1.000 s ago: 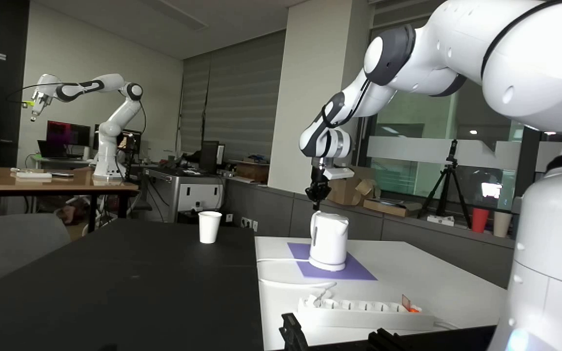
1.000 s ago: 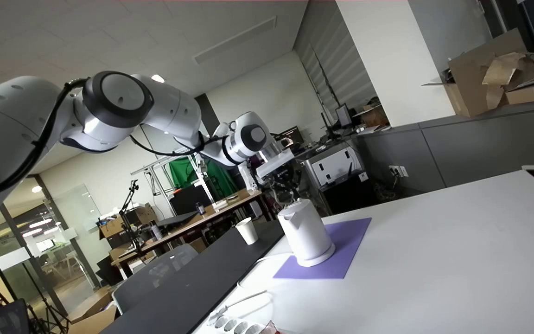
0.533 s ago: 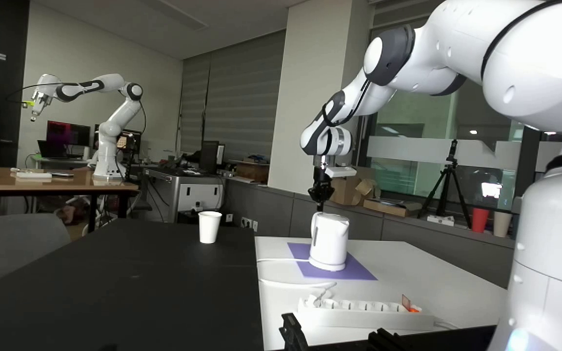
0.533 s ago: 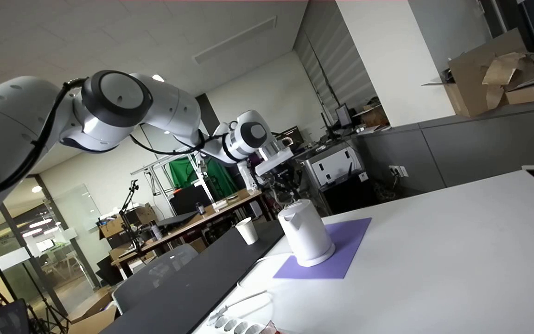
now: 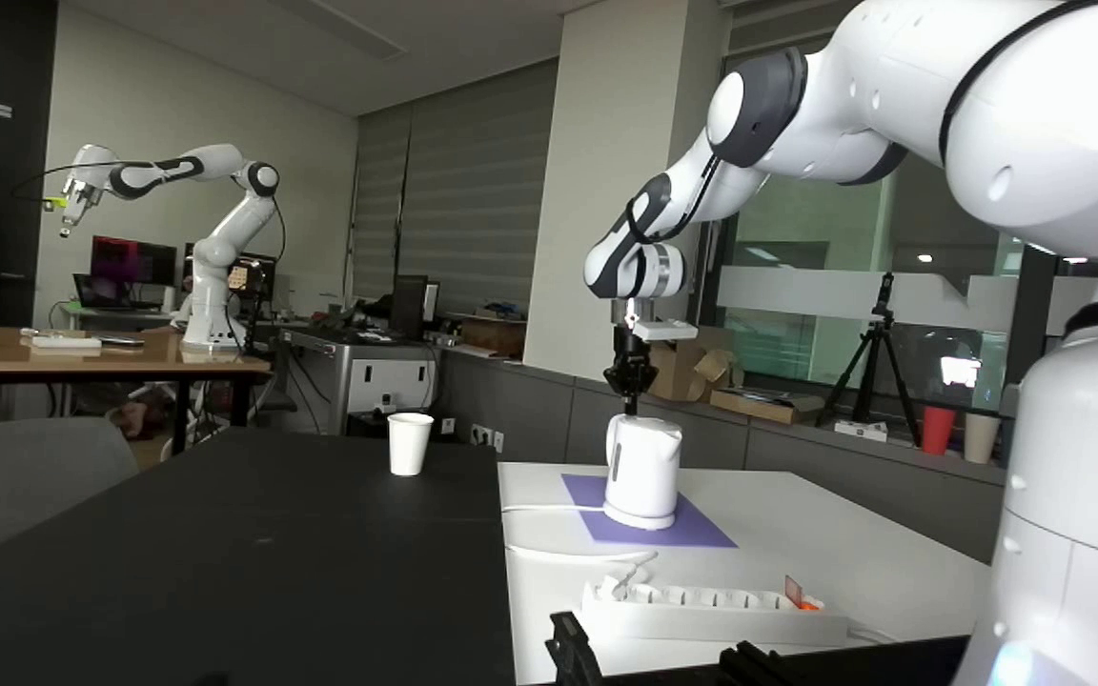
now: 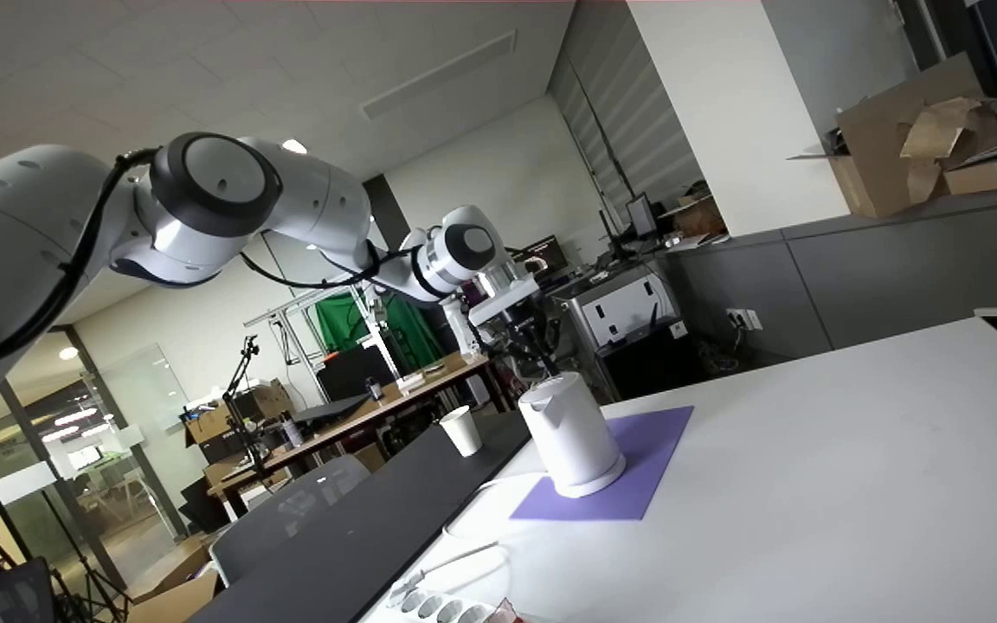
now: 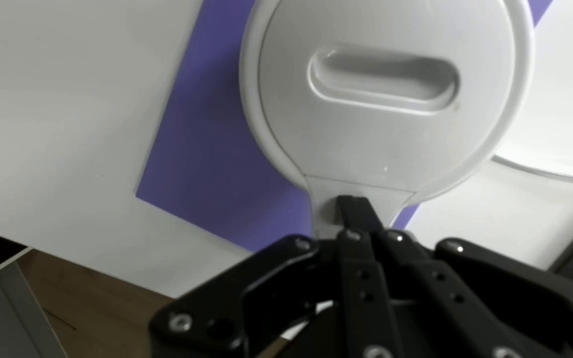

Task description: Press the switch on the electric kettle

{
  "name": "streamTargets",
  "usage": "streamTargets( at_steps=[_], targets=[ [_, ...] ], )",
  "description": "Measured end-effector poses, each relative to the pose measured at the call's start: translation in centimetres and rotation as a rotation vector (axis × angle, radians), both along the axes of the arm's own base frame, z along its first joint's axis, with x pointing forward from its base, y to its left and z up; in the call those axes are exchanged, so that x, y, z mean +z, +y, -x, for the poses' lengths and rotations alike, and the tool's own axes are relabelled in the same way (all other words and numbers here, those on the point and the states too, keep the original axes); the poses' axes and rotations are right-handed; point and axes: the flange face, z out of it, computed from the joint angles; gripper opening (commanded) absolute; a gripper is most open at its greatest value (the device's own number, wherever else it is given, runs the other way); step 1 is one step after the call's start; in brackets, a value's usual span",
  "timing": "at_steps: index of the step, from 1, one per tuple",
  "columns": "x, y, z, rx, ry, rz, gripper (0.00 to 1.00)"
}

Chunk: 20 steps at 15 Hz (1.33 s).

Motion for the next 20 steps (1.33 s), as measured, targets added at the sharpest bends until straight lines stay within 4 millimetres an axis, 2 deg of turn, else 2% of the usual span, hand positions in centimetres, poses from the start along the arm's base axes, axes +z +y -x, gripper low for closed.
streamTargets(
  at_steps=[3,6,7,8,12,16,19,20],
  targets=[
    [1.2,0.5,-0.4,0.0,-0.019,0.004,0.0],
    [4.6,1.1,-0.8,0.021,-0.039,0.032,0.0],
    [5.9,1.4,-0.7,0.028,-0.033,0.043,0.26],
    [7.1,1.6,-0.4,0.039,-0.007,0.054,0.26],
    [11.2,2.7,2.4,0.179,0.201,0.005,0.54],
    [14.7,2.1,5.5,0.244,0.423,0.006,0.81],
    [16.6,1.4,6.3,0.241,0.454,0.041,0.99],
    [17.2,1.2,5.8,0.235,0.409,0.051,1.0]
  ],
)
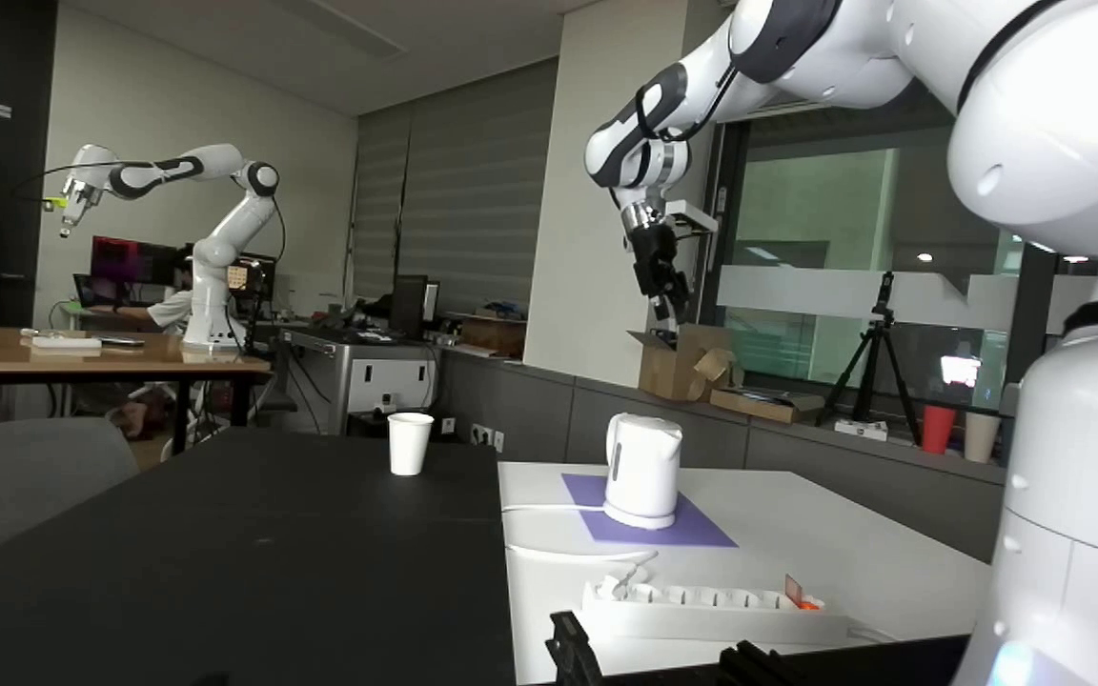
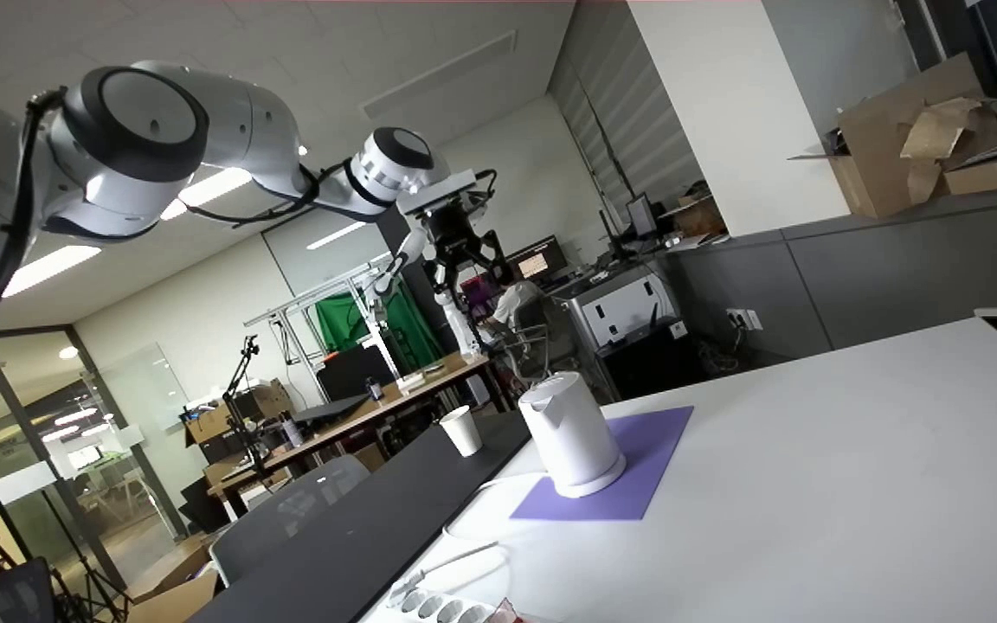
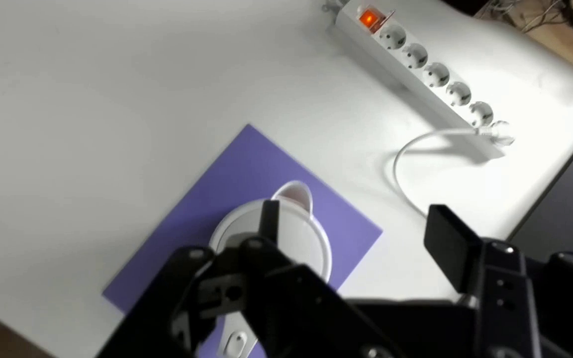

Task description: Press the switch on the electric kettle

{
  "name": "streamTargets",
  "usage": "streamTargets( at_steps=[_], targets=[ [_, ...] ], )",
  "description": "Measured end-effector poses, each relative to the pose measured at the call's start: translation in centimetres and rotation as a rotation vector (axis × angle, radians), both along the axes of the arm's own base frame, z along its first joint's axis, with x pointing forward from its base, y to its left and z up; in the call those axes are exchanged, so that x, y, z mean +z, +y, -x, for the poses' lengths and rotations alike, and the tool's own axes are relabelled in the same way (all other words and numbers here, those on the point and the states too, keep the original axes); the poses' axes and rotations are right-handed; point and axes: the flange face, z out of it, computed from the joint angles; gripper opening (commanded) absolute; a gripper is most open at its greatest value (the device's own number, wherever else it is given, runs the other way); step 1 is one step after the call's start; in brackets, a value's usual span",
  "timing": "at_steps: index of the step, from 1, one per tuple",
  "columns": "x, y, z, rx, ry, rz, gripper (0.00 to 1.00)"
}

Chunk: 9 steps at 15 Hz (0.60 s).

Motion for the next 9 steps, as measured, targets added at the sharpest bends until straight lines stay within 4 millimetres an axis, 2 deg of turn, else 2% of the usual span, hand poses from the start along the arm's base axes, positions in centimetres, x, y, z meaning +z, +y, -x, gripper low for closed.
streamTargets(
  at_steps=[4,7,9],
  targets=[
    [1.9,-1.1,-2.2,-0.044,-0.233,-0.027,1.0],
    [2.3,-1.8,-3.4,-0.099,-0.391,-0.044,1.0],
    [2.1,-1.9,-3.5,-0.118,-0.425,-0.049,1.0]
  ],
)
